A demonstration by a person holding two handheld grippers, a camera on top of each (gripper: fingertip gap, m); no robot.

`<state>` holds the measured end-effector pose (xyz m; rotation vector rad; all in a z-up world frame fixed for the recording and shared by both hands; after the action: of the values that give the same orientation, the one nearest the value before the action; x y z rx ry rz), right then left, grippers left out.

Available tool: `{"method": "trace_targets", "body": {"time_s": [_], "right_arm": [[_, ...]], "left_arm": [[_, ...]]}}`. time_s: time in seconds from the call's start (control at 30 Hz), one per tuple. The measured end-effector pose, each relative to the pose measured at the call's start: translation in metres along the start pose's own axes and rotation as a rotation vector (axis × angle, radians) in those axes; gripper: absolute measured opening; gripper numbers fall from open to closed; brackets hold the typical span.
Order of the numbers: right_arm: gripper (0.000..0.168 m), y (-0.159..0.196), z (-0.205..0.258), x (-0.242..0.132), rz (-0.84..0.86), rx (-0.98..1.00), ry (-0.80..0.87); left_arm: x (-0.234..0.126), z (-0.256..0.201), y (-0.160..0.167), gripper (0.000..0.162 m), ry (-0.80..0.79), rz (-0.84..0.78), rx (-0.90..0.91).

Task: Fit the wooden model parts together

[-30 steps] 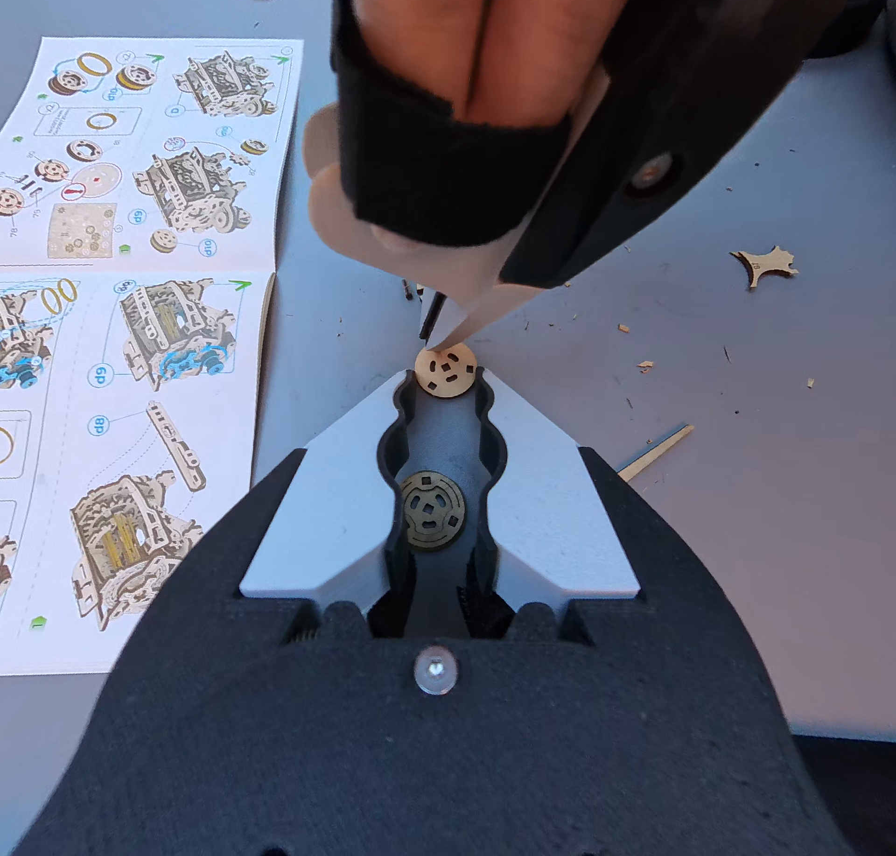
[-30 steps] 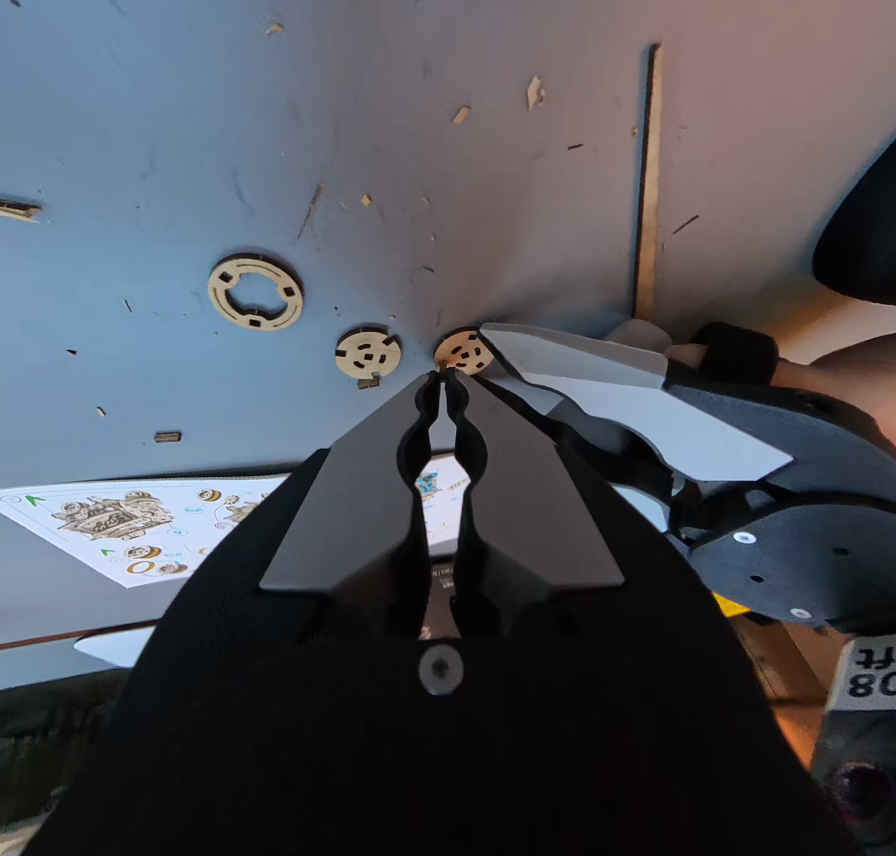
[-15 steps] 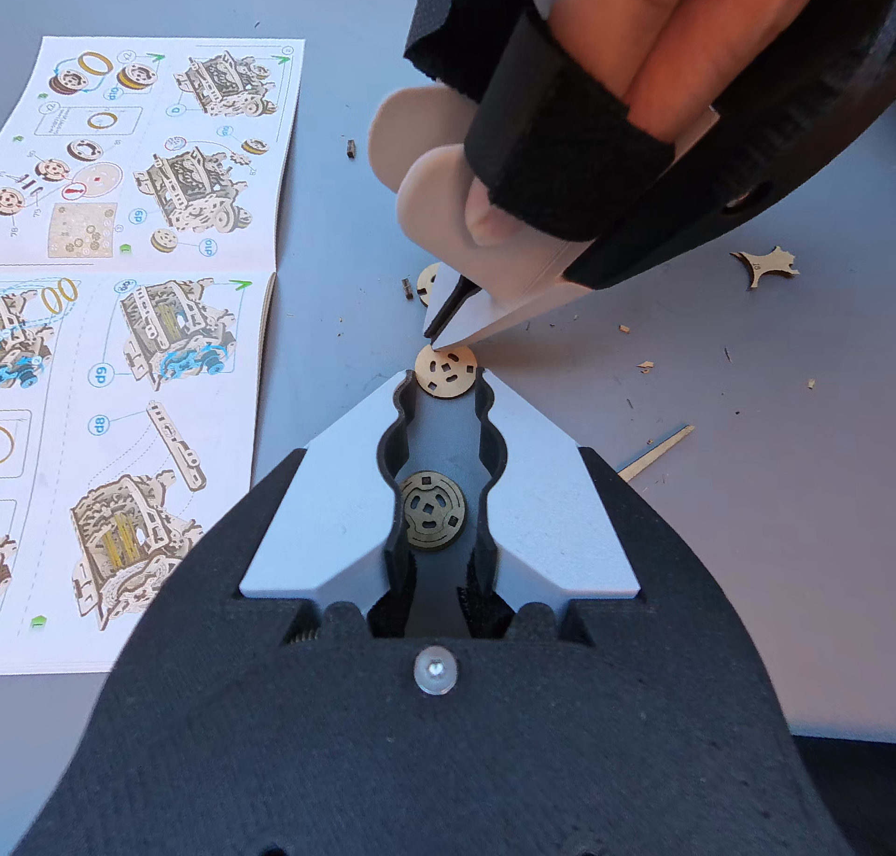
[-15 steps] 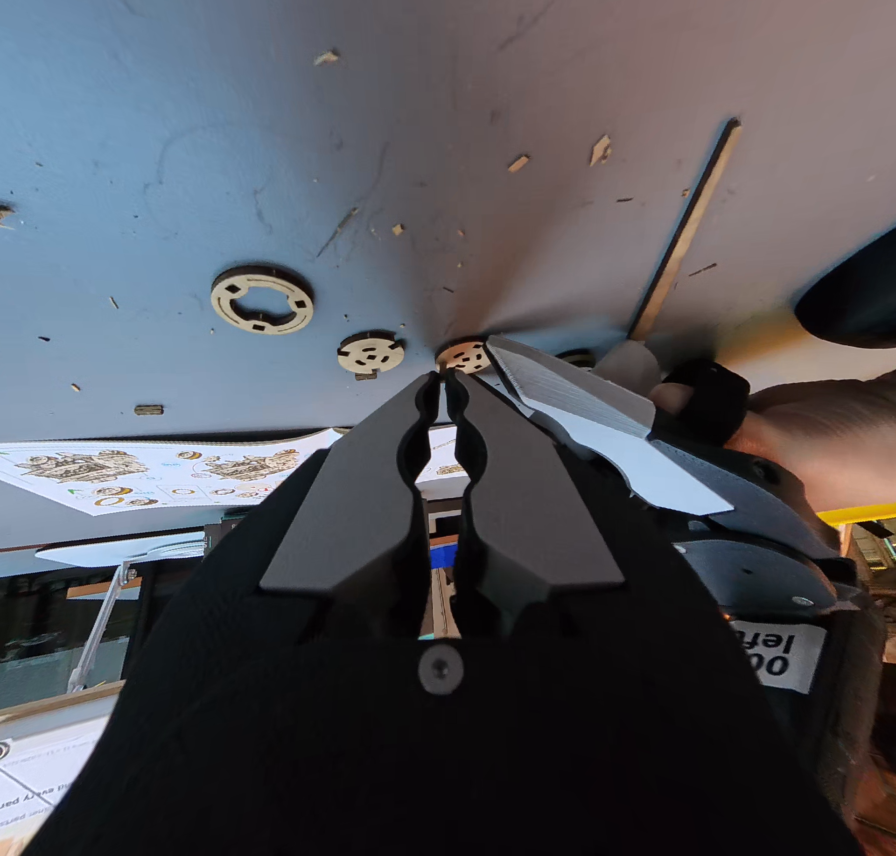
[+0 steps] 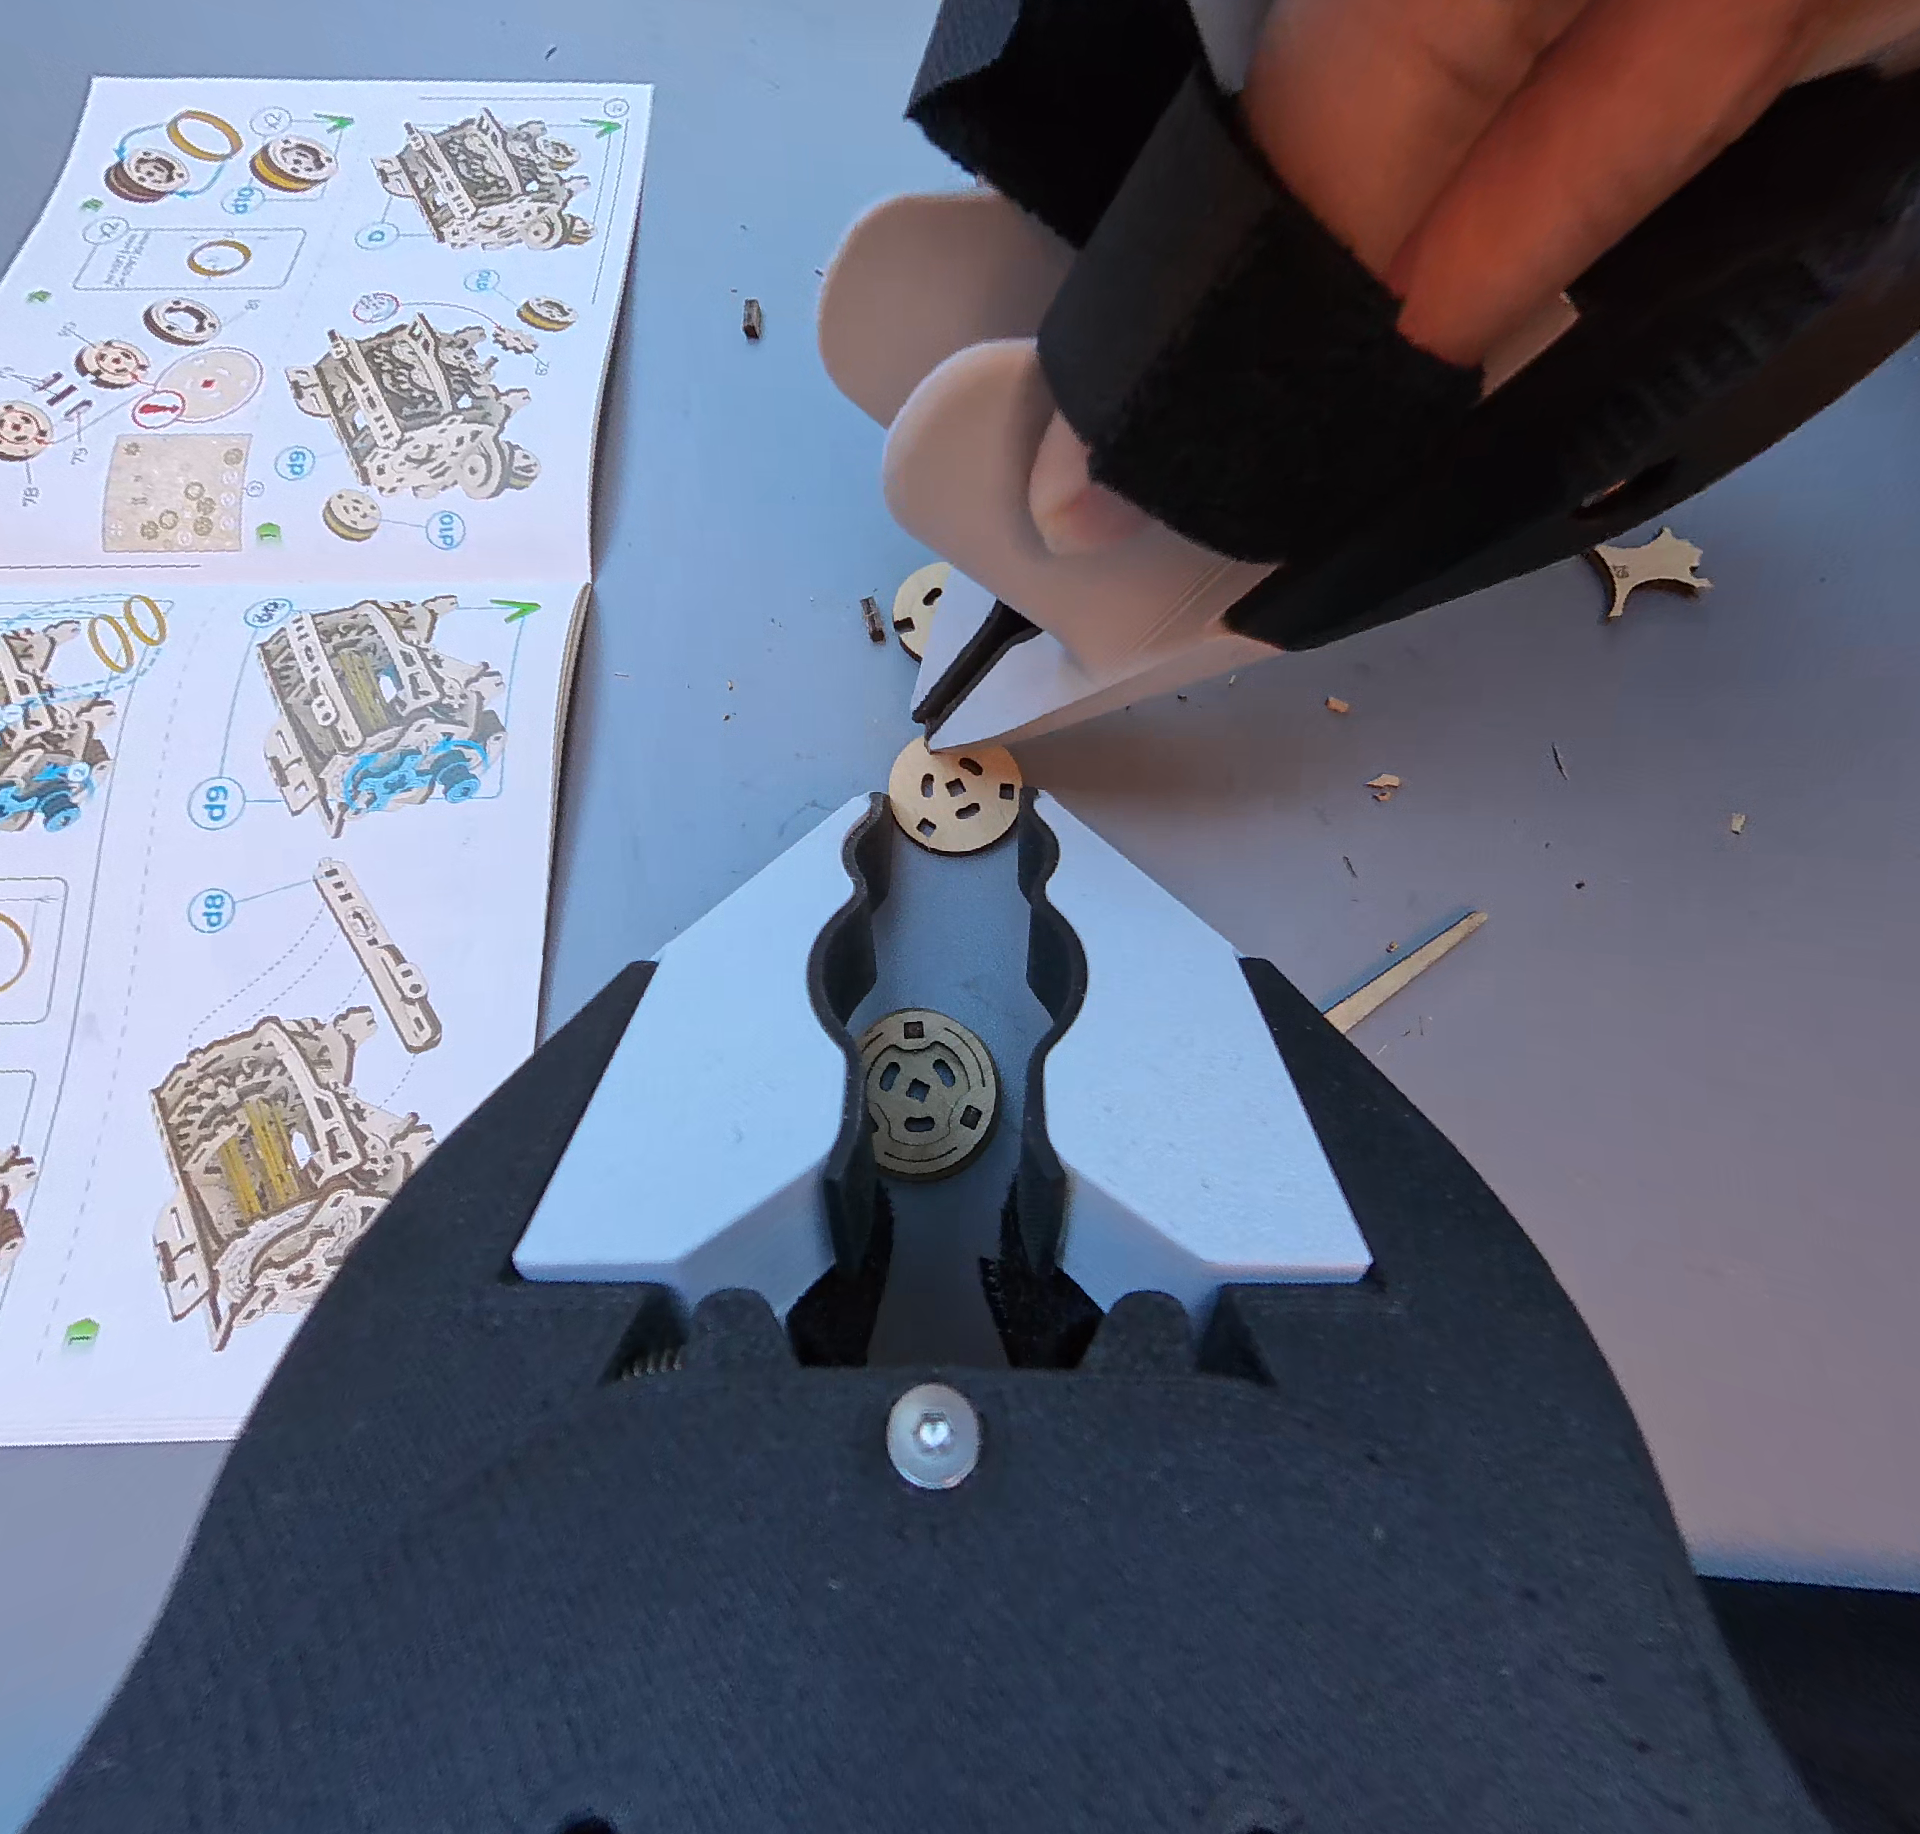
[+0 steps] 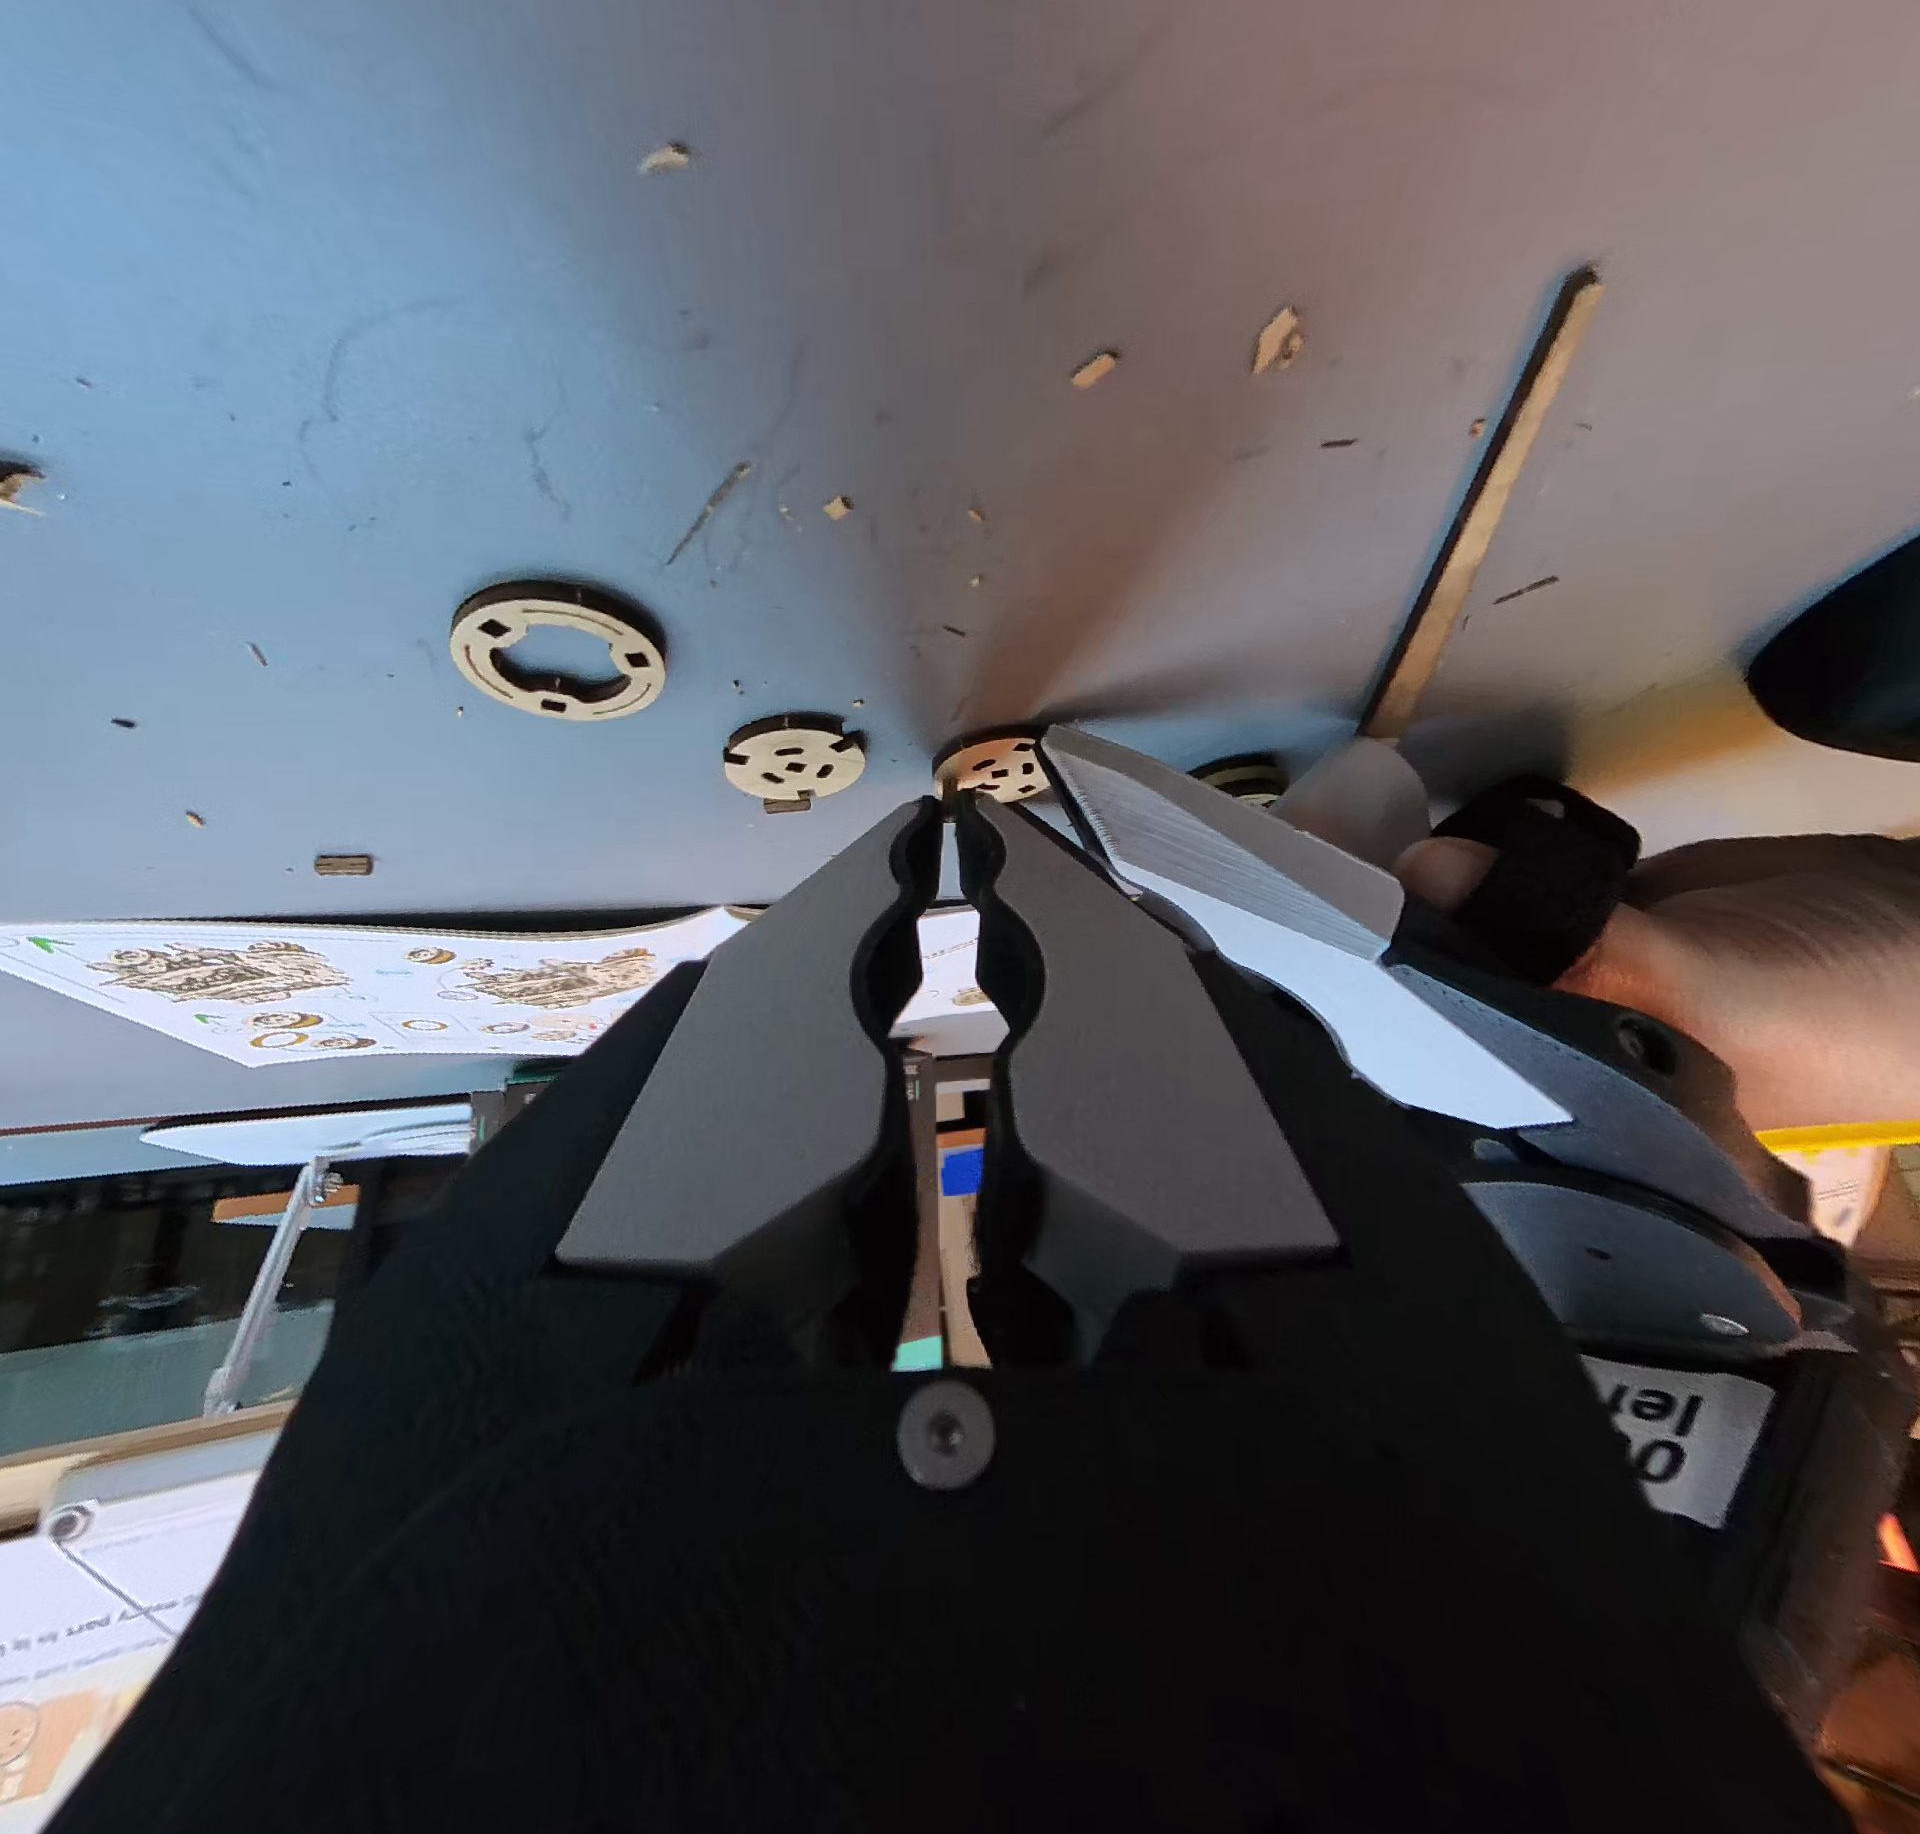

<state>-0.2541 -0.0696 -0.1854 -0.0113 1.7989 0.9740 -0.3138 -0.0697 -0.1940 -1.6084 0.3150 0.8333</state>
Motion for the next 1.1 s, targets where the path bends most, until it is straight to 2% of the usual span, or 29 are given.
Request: {"method": "trace_targets", "body": {"time_s": [0.1,0.5,0.63,0.73,0.83,0.9,1.03,1.1], "right_arm": [[0.003,0.002,-0.001,0.002,-0.007,0.057,-0.006],[0.003,0.008,-0.003,0.000,-0.026,0.088,0.030],[0.002,0.013,-0.005,-0.003,-0.080,0.225,0.065],[0.003,0.025,-0.006,-0.007,-0.115,0.385,0.133],[0.002,0.037,-0.005,-0.014,-0.090,0.488,0.244],[0.002,0.041,-0.002,-0.017,-0.084,0.542,0.279],[0.002,0.044,0.000,-0.023,-0.083,0.621,0.334],[0.002,0.045,0.001,-0.025,-0.071,0.639,0.363]], "left_arm": [[0.000,0.000,0.000,0.022,0.000,0.000,-0.002],[0.000,0.000,0.000,0.023,0.000,0.000,-0.004],[-0.001,0.000,0.000,0.023,0.004,-0.004,-0.035],[-0.006,0.005,-0.002,0.032,-0.007,-0.027,-0.082],[-0.021,0.007,-0.016,0.018,-0.008,-0.166,-0.114],[-0.028,0.009,-0.023,0.018,0.001,-0.233,-0.144],[-0.029,0.013,-0.028,0.010,-0.005,-0.271,-0.182],[-0.027,0.013,-0.027,0.001,-0.010,-0.263,-0.183]]}}
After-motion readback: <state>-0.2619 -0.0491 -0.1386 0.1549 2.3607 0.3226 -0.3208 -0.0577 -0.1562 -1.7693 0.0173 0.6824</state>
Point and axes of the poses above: each gripper's, where its closed fingertips meet, x out along the fingers, y out of its underside, z = x × y across the jaws, the point moved 5 cm from there along -x, back along the fingers, and after that the axes turned 2 degrees about z, right-handed, at the moved point
